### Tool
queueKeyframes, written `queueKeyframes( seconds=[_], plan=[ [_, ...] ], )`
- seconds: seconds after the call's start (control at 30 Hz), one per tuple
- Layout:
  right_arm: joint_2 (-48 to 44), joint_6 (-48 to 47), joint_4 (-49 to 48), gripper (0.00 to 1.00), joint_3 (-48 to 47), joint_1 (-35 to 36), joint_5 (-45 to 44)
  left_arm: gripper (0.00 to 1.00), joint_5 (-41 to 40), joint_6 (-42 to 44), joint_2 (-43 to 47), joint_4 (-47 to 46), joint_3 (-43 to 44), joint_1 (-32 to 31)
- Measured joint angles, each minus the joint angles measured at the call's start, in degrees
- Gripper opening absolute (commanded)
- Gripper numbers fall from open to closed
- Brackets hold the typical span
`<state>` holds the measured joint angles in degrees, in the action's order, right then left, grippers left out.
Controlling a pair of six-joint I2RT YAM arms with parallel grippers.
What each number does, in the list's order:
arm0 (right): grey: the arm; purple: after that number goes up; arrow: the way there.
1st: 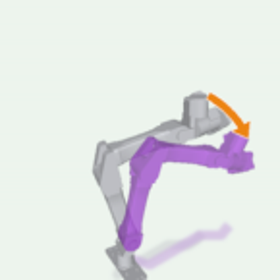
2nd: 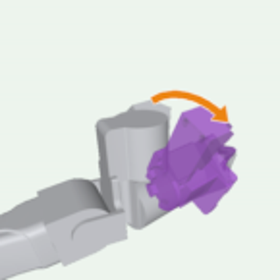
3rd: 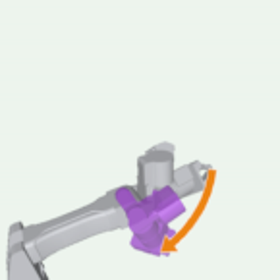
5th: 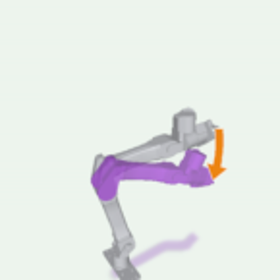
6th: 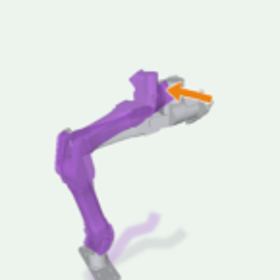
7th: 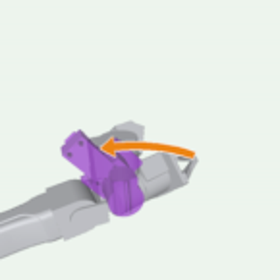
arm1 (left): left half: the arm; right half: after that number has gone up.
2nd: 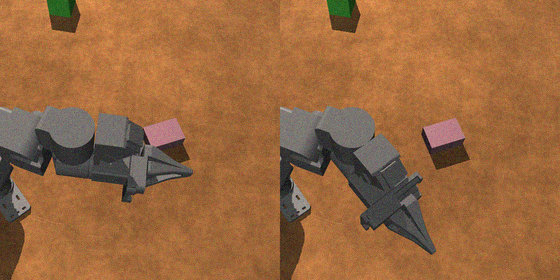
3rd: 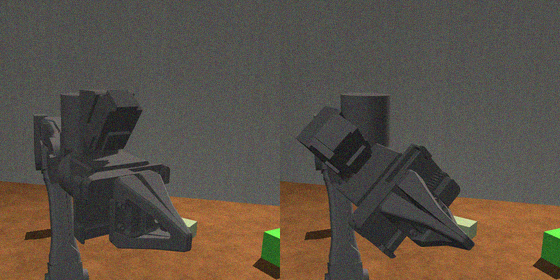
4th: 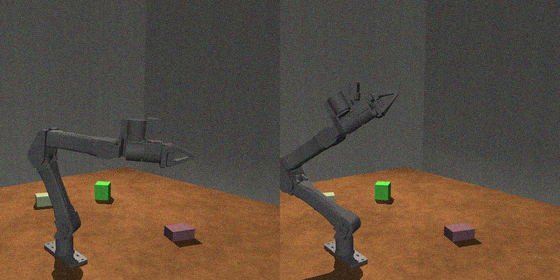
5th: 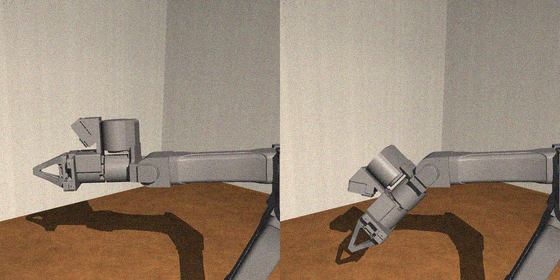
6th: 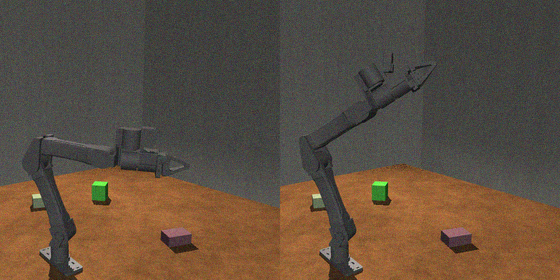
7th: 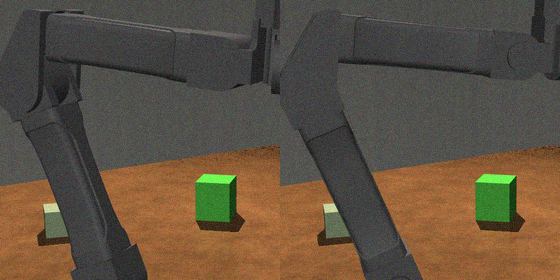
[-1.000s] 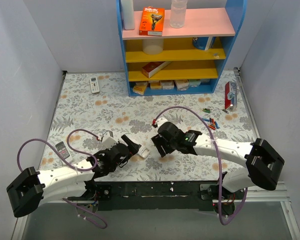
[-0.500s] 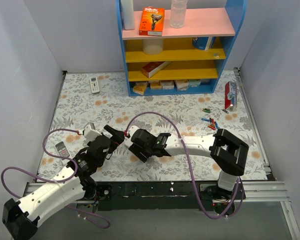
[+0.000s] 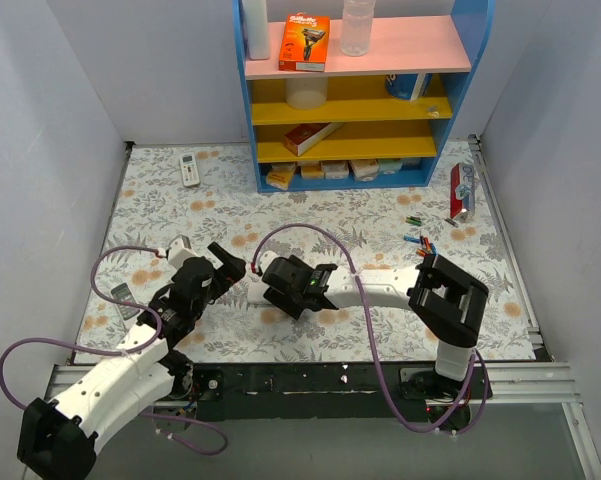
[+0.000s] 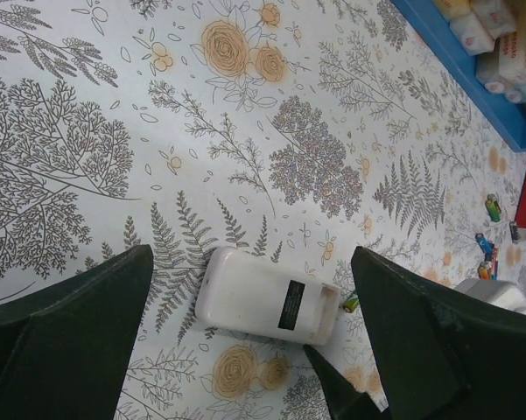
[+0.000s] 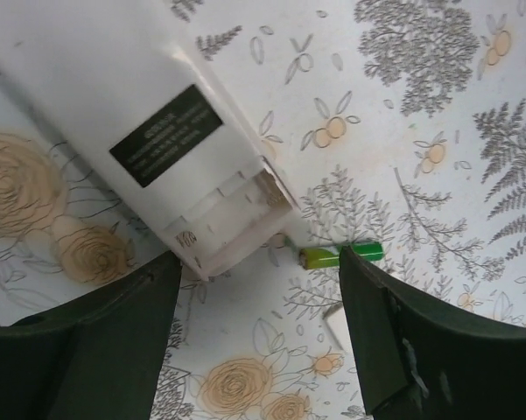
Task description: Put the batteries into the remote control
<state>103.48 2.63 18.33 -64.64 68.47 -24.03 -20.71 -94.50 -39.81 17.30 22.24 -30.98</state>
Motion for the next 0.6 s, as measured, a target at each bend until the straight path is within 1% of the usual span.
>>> queueKeyframes(
  seconds=[0.23, 0.37, 0.47, 0.53, 0.6],
  plan=[
    [0.50, -1.40, 1.16, 0.77, -1.73, -4.96, -2.64, 0.98, 4.85, 3.48, -3.34, -1.99, 0.00, 2.21],
    [0.13, -1.03, 3.02, 0.74, -3.28, -5.68, -1.79, 0.98, 6.91, 5.40, -6.14, -2.78, 0.17, 2.32],
    [-0.96, 2.49, 6.25, 0.70, -5.18, -6.32, -0.52, 0.98, 8.76, 7.21, -9.29, -2.86, 0.55, 2.34],
    [-1.75, 6.36, 8.66, 0.65, -6.99, -7.78, 1.09, 0.98, 10.05, 8.39, -11.10, -3.08, 0.72, 2.34],
    [-2.80, 11.28, 10.01, 0.57, -8.13, -10.78, 3.54, 0.98, 11.06, 9.44, -12.39, -3.48, 0.76, 2.34]
  ],
)
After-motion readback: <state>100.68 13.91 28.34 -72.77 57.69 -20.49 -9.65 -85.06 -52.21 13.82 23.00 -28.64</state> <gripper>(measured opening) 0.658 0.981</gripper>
